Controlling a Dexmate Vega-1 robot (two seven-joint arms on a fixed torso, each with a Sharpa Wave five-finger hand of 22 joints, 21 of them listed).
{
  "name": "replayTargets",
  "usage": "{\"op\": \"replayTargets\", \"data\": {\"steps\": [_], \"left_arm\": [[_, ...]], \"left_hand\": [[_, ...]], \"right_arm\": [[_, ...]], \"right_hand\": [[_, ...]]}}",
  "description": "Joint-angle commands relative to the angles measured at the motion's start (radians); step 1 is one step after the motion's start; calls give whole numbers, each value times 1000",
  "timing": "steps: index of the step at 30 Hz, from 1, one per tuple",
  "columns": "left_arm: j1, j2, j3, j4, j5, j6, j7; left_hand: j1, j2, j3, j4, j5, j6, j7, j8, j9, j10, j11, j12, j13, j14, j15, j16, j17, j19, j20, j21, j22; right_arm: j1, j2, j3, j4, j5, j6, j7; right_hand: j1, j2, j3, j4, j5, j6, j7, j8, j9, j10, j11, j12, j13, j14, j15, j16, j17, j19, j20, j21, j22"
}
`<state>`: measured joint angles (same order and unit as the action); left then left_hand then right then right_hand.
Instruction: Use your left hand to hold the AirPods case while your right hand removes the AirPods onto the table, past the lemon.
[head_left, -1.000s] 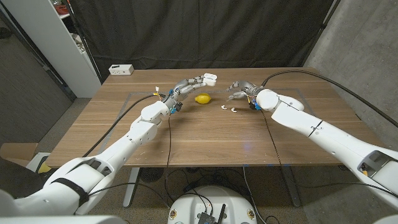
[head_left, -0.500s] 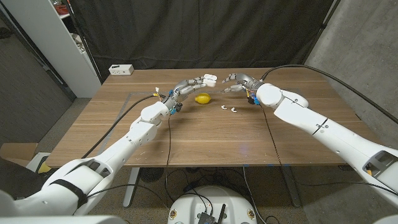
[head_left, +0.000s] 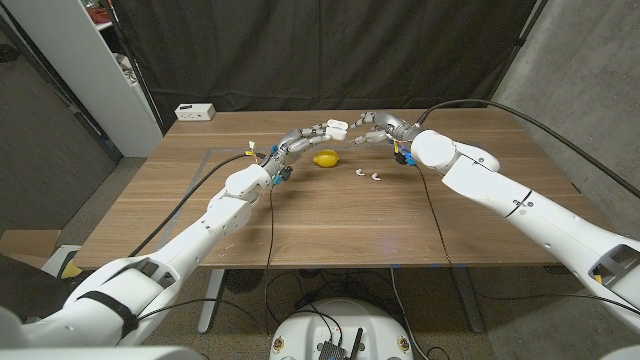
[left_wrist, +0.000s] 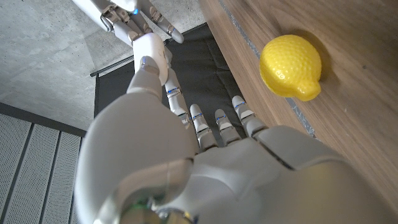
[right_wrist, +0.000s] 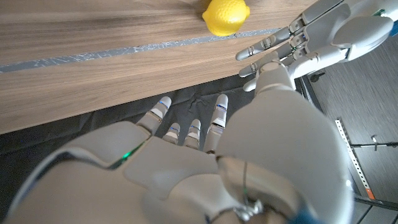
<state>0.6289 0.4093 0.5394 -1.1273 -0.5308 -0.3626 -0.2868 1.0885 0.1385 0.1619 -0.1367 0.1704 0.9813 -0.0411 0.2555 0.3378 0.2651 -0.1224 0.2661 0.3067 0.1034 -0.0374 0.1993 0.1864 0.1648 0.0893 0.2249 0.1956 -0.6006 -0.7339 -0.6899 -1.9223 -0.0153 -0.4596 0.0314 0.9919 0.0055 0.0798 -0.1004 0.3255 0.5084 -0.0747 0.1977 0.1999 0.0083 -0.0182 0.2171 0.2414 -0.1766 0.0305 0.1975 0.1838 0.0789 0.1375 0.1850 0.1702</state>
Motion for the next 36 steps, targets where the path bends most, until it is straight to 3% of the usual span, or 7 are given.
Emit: {"op": "replayTargets", "data": {"steps": [1,4,6,13,16,22,36], "left_arm": [[16,7,0,-25,1,4,11],[21,6,1,-29,-1,4,12],[23,5,1,-30,-1,2,12],[32,7,1,-39,-4,4,14],[36,9,0,-44,-5,7,16],[36,12,0,-44,-6,6,13],[38,11,-1,-45,-8,2,11]], "left_hand": [[2,10,17,4,5,59,-55,6,151,4,-1,-1,2,-1,-37,-1,0,7,2,6,0],[2,10,18,4,6,59,-55,7,153,4,0,-1,2,-1,-37,-1,0,8,3,6,0],[2,10,18,4,6,61,-53,7,152,4,0,-1,2,0,-38,0,0,8,2,6,0],[2,11,18,4,6,60,-55,7,152,4,1,-1,2,-1,-38,0,0,7,2,6,0],[1,11,18,5,5,59,-53,7,153,3,2,-1,2,-1,-36,0,0,7,3,6,0],[2,10,18,3,6,61,-53,7,152,4,0,-1,2,-1,-37,-1,-1,7,3,6,0],[2,9,19,3,5,62,-56,7,151,4,0,-1,2,-1,-37,-1,-1,8,2,6,1]], "right_arm": [[-14,6,5,-24,7,28,-4],[-11,11,3,-20,11,30,3],[-11,17,-1,-15,5,42,-3],[-11,31,-5,0,-6,81,-15],[-12,35,-5,4,-11,95,-19],[-18,51,-5,17,-17,123,-32],[-38,80,-12,66,-52,197,-71]], "right_hand": [[-9,-4,-7,-4,7,19,5,10,2,16,-1,9,0,5,3,10,5,3,9,7,1],[-12,-1,-11,-4,8,25,-44,8,2,23,-3,9,-1,18,-8,12,3,8,9,7,1],[-12,2,-11,-4,10,33,2,10,2,29,-3,11,-1,19,-5,10,3,12,9,8,1],[-6,10,-9,-7,11,63,-21,17,3,52,-5,17,-1,40,-19,14,2,23,5,10,1],[4,17,-8,-13,13,86,-97,19,5,64,-10,17,-1,48,-24,11,2,29,3,8,1],[12,21,-9,-18,13,119,-16,22,6,96,-16,24,-1,78,-38,16,2,51,-4,11,0],[94,49,16,-46,12,324,-65,67,6,258,-78,64,-2,208,-119,38,-1,127,-60,19,0]]}}
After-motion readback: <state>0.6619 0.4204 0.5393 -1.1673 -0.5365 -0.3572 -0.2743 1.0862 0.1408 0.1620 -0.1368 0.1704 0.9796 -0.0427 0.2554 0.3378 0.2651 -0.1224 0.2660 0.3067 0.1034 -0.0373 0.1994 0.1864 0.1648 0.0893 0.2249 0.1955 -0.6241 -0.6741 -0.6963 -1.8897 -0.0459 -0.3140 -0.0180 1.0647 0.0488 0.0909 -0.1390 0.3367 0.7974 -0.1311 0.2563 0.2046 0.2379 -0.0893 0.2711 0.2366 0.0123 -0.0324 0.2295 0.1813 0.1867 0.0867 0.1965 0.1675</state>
